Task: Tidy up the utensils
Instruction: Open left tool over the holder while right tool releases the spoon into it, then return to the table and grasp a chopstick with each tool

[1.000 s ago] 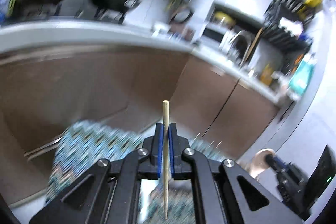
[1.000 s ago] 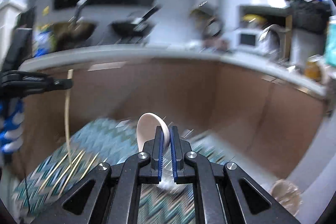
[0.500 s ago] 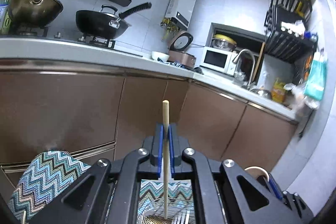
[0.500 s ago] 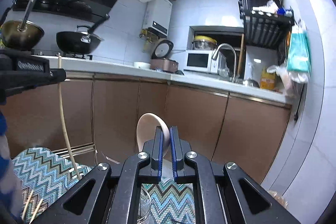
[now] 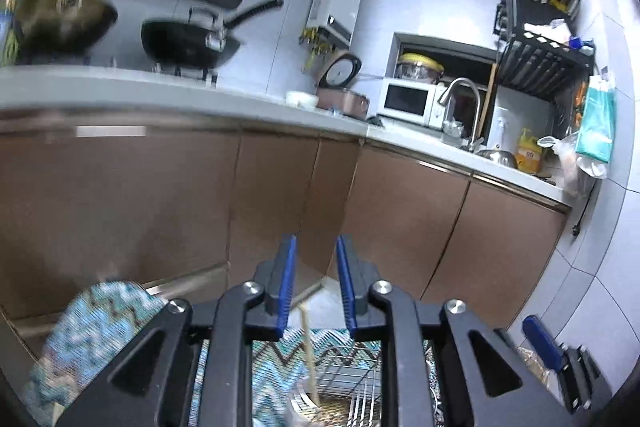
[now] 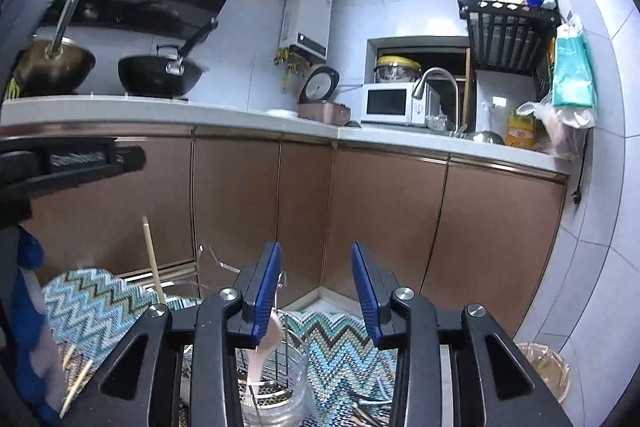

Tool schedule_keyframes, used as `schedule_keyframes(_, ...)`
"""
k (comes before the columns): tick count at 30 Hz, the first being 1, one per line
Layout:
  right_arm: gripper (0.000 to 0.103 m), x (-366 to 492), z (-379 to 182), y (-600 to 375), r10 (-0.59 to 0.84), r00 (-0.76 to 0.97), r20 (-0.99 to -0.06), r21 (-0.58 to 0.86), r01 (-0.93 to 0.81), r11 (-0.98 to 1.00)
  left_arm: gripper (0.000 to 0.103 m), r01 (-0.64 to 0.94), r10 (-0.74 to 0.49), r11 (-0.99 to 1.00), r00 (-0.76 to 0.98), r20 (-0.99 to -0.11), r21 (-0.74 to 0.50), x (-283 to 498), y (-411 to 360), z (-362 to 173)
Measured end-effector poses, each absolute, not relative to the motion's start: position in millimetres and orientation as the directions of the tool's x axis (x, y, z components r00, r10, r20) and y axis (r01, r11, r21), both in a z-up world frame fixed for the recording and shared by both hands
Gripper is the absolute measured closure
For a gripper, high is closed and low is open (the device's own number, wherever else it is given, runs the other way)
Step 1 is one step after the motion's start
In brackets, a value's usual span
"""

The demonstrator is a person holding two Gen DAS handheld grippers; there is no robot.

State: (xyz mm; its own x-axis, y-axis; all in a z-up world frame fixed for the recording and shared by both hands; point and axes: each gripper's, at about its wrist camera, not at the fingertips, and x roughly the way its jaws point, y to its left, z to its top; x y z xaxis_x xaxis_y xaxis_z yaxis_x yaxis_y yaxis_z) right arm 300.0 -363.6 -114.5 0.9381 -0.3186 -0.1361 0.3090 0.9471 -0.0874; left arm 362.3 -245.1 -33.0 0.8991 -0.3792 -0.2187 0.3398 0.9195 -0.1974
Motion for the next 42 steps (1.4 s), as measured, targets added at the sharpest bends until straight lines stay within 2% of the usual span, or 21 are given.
schedule_keyframes(4,0.069,267.1,-81.1,-355.8,-0.28,0.952,-0.126,-0.071,0.272,0.96,0.083,0.345,-0.372,0.924,0.91,-0.182,-0.165,331.5,-213.3,2.7)
schedule_keyframes(7,0.069,240.1,-59.3,-344.7,-0.234,0.963,-0.132,-0.056,0.228,0.972,0.079,0.33,-0.353,0.933,0.915,-0.195,-0.14,310.4,-179.6,24.3)
schedule_keyframes(12,0.069,199.8,-34.1,-322.0,-0.122,0.978,-0.167,-0.013,0.122,0.992,0.076,0.314,-0.34,0.94,0.902,-0.266,-0.138,282.6,-117.0,43.9)
schedule_keyframes(17,0.069,179.5,-26.4,-291.8,-0.023,0.976,-0.218,0.003,0.024,1.0,0.076,0.26,-0.299,0.953,0.887,-0.353,-0.153,259.3,-58.7,39.5)
schedule_keyframes(22,0.069,190.6,-36.5,-263.5,0.112,0.927,-0.357,0.061,-0.097,0.993,0.076,0.251,-0.313,0.95,0.799,-0.513,-0.188,255.2,-23.1,10.9)
schedule_keyframes(25,0.073,208.2,-52.3,-248.4,0.183,0.872,-0.455,0.1,-0.154,0.983,0.076,0.259,-0.344,0.939,0.723,-0.599,-0.226,262.1,-12.0,-15.1)
schedule_keyframes(29,0.084,235.6,-80.8,-233.6,0.244,0.782,-0.574,0.152,-0.191,0.97,0.076,0.26,-0.374,0.927,0.61,-0.699,-0.269,281.3,-10.9,-56.1)
schedule_keyframes(30,0.089,243.8,-88.5,-231.7,0.261,0.756,-0.6,0.174,-0.196,0.965,0.076,0.261,-0.38,0.924,0.583,-0.718,-0.278,286.2,-12.2,-66.2)
schedule_keyframes(32,0.091,257.8,-102.6,-229.1,0.289,0.711,-0.641,0.212,-0.198,0.957,0.077,0.257,-0.393,0.919,0.522,-0.757,-0.299,298.9,-16.2,-87.8)
schedule_keyframes(42,0.091,357.4,-185.5,-222.3,0.377,0.464,-0.802,0.349,-0.15,0.925,0.077,0.229,-0.36,0.925,0.285,-0.888,-0.302,388.3,-71.8,-170.5)
